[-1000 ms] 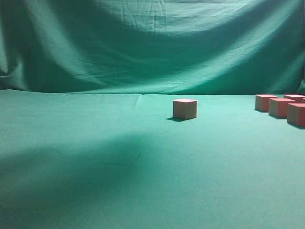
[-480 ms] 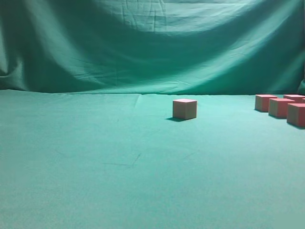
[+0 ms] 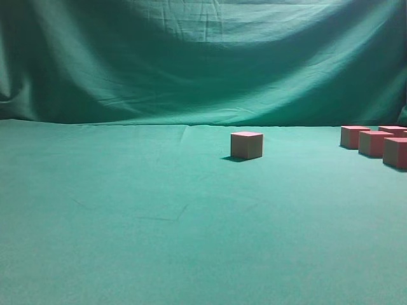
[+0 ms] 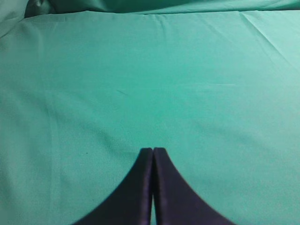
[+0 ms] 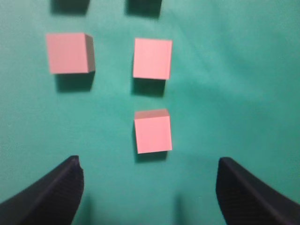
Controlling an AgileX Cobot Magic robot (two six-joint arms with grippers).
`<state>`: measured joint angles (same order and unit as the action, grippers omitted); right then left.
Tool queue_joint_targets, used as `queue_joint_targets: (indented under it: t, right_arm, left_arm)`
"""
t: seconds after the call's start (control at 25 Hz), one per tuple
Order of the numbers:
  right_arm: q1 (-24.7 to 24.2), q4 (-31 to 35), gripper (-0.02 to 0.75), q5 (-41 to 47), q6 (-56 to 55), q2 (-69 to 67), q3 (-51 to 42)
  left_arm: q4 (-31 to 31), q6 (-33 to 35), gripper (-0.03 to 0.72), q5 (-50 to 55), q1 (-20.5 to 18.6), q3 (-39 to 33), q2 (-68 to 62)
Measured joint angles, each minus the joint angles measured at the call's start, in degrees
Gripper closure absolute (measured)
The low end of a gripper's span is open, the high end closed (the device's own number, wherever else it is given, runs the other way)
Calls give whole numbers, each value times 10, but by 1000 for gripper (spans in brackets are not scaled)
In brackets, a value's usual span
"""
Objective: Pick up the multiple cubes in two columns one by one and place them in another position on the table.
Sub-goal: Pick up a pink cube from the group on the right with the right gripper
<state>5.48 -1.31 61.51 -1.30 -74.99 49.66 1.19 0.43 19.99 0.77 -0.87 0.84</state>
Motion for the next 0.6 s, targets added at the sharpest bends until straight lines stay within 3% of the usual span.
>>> queue_joint_targets:
  t: [0.2, 0.6]
  right_arm:
    - [-22, 9, 169, -79, 1, 0, -72]
    - [-25, 9, 169, -158, 20, -65, -102]
  left_arm:
    - [0, 0, 688, 0, 0, 0, 0]
    - [0, 0, 688, 0, 0, 0, 0]
